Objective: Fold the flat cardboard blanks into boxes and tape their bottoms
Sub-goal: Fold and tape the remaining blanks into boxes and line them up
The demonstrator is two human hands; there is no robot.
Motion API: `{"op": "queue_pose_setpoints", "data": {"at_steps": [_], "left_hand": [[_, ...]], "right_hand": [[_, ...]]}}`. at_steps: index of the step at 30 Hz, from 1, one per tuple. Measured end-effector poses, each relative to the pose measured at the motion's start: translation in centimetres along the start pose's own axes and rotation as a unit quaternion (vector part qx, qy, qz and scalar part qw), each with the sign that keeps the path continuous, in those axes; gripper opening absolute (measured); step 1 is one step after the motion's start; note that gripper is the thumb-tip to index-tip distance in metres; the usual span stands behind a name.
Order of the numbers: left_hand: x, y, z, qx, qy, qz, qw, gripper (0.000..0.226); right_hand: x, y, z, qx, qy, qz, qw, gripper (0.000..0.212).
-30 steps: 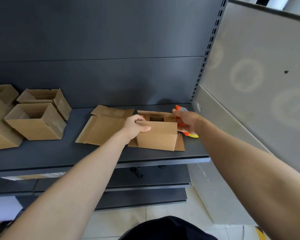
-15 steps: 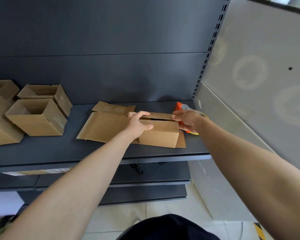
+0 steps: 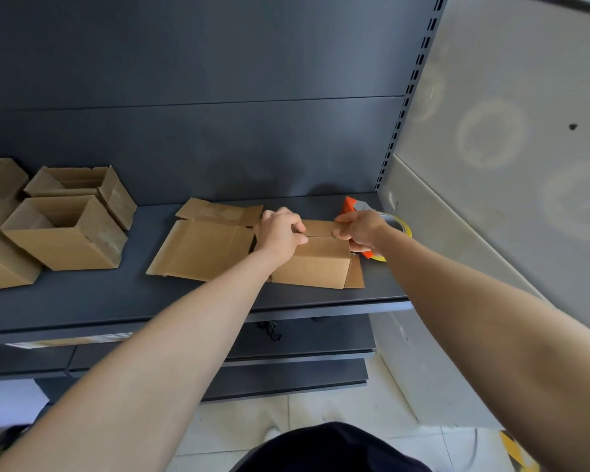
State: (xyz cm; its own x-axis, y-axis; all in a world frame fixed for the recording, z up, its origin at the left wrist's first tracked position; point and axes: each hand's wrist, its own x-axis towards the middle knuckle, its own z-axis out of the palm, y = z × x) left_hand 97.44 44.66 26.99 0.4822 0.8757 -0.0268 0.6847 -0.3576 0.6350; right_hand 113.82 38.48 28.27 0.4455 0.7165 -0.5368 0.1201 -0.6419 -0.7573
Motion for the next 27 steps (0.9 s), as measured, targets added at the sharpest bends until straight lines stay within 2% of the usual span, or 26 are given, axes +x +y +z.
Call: {"op": "queue_pose_setpoints", "data": {"at_steps": [1, 3, 5, 7, 8, 9, 11, 15, 18, 22, 23, 25, 27], "left_hand": [[0.2, 0.2, 0.0, 0.008, -0.006, 0.007, 1.0, 0.006], [0.6, 0.1, 0.0, -0.004, -0.011, 0.014, 1.0, 0.006], [0.8, -0.1, 0.0, -0.003, -0.017, 0.022, 1.0, 0.006], [1.0, -0.2, 0.0, -0.002, -0.015, 0.024, 1.0, 0.006], [1.1, -0.2, 0.1, -0.007, -0.014, 0.022, 1.0, 0.006], [1.2, -0.3, 0.2, -0.012, -0.014, 0.019, 1.0, 0.006], [1.3, -0.5, 0.2, -0.021, -0.016, 0.012, 1.0, 0.006], [1.3, -0.6, 0.3, -0.028, -0.014, 0.009, 0.999, 0.006], [1.4, -0.7, 0.2, -0.036, -0.014, 0.005, 0.999, 0.006], [1.5, -0.7, 0.2, -0.034, -0.02, 0.011, 0.999, 0.006], [1.6, -0.8, 0.2, -0.032, -0.023, 0.011, 0.999, 0.007], [1.7, -0.9, 0.2, -0.033, -0.025, 0.012, 0.999, 0.01], [1.8, -0.8, 0.1, -0.035, -0.031, 0.008, 0.999, 0.013]], "right_hand": [[-0.1, 0.1, -0.3, 0.029, 0.011, -0.009, 0.999, 0.034], [0.1, 0.7, -1.1, 0.033, 0.092, -0.037, 0.995, 0.032], [0.8, 1.4, -2.0, -0.088, 0.164, -0.035, 0.982, 0.041], [1.7, 2.5, -2.2, -0.24, 0.142, -0.013, 0.96, 0.059], [2.3, 3.3, -2.2, -0.281, 0.125, 0.012, 0.951, 0.071], [2.9, 4.0, -2.0, -0.295, 0.114, 0.034, 0.948, 0.076], [3.2, 4.8, -1.5, -0.297, 0.12, 0.045, 0.946, 0.07], [3.2, 4.0, -1.8, -0.191, 0.152, 0.04, 0.969, 0.06], [2.6, 2.2, -3.0, -0.156, 0.171, -0.038, 0.972, 0.042], [0.4, -1.8, -5.3, 0.032, 0.166, -0.138, 0.976, 0.02], [-0.2, -2.9, -5.9, 0.055, 0.165, -0.158, 0.972, 0.025], [-1.7, -4.5, -6.9, 0.109, 0.107, -0.171, 0.973, 0.038], [-2.8, -5.0, -7.2, 0.154, 0.017, -0.163, 0.974, 0.041]]}}
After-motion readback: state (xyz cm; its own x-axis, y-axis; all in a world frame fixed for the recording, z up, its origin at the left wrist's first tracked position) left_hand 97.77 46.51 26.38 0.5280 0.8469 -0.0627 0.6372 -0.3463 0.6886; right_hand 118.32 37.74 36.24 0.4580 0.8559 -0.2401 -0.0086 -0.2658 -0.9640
